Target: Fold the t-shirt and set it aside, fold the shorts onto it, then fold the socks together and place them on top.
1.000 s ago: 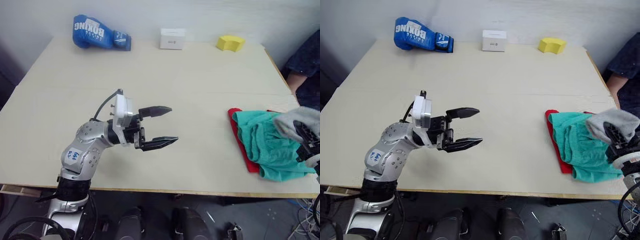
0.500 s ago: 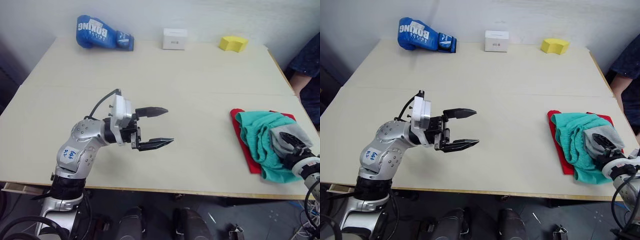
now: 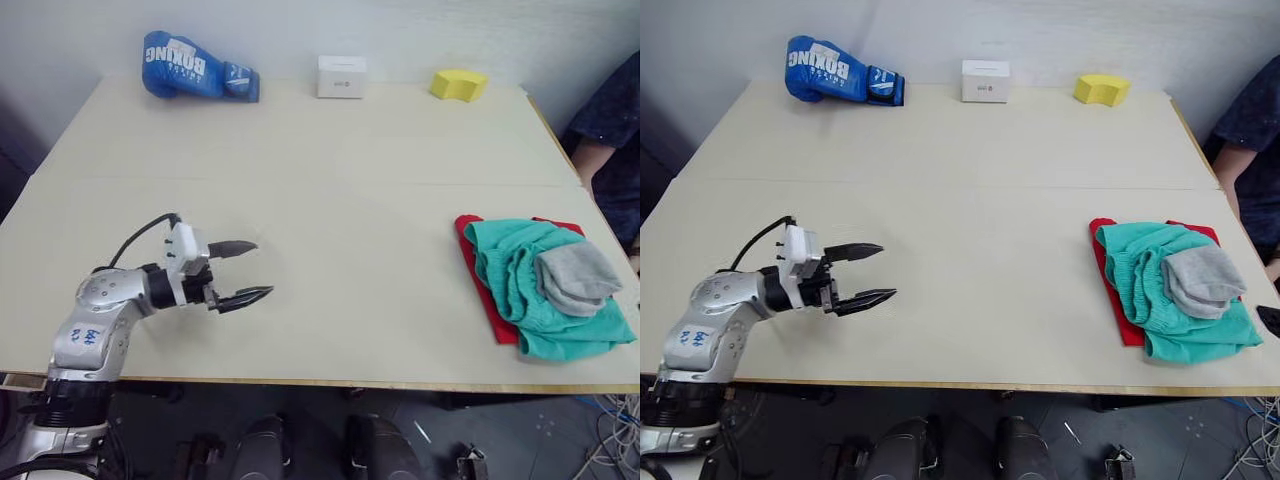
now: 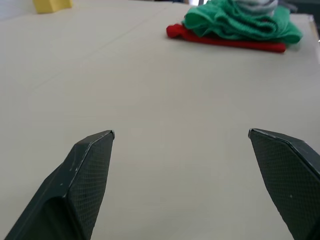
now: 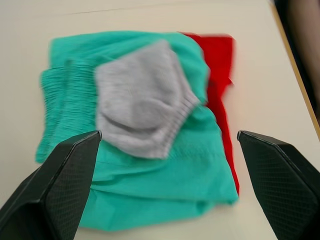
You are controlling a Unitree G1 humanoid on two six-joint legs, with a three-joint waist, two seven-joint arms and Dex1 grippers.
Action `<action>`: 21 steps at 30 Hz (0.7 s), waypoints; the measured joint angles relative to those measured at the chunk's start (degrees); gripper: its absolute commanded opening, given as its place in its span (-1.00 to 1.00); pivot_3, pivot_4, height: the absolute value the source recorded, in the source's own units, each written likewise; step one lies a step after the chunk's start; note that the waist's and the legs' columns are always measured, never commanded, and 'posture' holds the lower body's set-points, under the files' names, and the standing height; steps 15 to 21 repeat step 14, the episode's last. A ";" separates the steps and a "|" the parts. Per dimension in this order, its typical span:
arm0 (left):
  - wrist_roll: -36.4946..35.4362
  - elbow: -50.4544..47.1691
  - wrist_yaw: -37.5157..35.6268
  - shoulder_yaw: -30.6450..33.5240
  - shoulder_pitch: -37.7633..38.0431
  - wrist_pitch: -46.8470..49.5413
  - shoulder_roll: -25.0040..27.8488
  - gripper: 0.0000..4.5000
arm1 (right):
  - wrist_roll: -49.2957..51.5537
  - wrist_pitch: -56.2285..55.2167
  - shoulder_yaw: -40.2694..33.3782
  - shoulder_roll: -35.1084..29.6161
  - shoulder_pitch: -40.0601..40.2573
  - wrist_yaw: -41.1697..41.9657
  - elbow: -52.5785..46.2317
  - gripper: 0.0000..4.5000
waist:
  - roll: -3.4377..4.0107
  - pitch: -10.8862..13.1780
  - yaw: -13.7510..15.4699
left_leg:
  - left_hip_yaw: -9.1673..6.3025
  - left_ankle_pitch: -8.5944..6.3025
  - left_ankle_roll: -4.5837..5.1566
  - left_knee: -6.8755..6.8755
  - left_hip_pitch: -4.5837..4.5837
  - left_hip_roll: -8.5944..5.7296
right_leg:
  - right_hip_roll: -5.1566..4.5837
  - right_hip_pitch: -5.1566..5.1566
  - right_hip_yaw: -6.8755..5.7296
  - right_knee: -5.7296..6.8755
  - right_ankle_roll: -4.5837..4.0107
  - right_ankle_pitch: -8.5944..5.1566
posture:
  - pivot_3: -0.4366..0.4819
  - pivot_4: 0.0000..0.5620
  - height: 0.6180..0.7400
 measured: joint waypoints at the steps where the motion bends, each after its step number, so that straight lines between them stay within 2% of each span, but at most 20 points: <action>1: 1.83 0.97 0.09 0.76 2.03 -2.61 1.52 1.00 | -5.94 -7.35 4.31 -0.89 -2.47 4.58 -0.90 0.97 | 0.00 0.00 -0.39 | 0.10 -0.08 -0.14 -0.02 0.06 0.07 | 0.03 -0.02 0.03 -0.01 -0.06 0.03 | -0.05 -0.47 1.00; 3: 5.08 3.62 0.49 1.56 4.69 -6.44 3.71 1.00 | -12.03 -15.76 11.39 -0.79 -8.24 10.10 -2.32 0.97 | -0.01 0.02 -0.56 | 0.14 -0.10 -0.19 -0.05 0.06 0.18 | 0.07 -0.07 0.00 -0.01 -0.15 0.08 | -0.05 -0.47 1.00; 8: 7.02 6.29 1.19 4.92 9.09 -10.36 5.48 1.00 | -19.34 -23.29 30.84 4.71 -29.43 16.25 -5.41 0.97 | 0.00 0.10 -0.69 | 0.11 0.00 -0.18 -0.06 0.01 0.30 | 0.09 -0.19 -0.04 0.13 -0.41 0.05 | -0.05 -0.47 1.00; 11: 7.40 5.97 2.22 6.38 11.59 -11.48 5.72 1.00 | -26.29 -28.06 42.37 13.58 -39.97 16.91 -3.93 0.97 | -0.03 0.10 -0.69 | 0.13 -0.03 -0.29 0.05 0.00 0.37 | 0.10 -0.22 -0.06 0.26 -0.51 -0.01 | -0.05 -0.47 1.00; 13: 7.50 5.43 3.15 7.03 13.21 -11.91 5.48 1.00 | -31.13 -32.14 48.84 19.56 -44.22 17.31 0.06 0.97 | -0.03 0.10 -0.79 | 0.13 -0.01 -0.33 0.13 -0.01 0.37 | 0.10 -0.22 -0.08 0.32 -0.52 -0.01 | -0.05 -0.47 1.00; 14: 7.36 4.79 3.51 7.46 13.99 -11.70 5.37 1.00 | -32.87 -34.07 50.98 21.54 -45.26 17.47 2.18 0.97 | 0.00 0.12 -0.66 | 0.14 0.00 -0.34 0.17 -0.03 0.35 | 0.08 -0.22 -0.08 0.36 -0.52 -0.01 | -0.05 -0.47 1.00; 21: 7.36 4.79 3.51 7.46 13.99 -11.70 5.37 1.00 | -32.87 -34.07 50.98 21.54 -45.26 17.47 2.18 0.97 | 0.00 0.12 -0.66 | 0.14 0.00 -0.34 0.17 -0.03 0.35 | 0.08 -0.22 -0.08 0.36 -0.52 -0.01 | -0.05 -0.47 1.00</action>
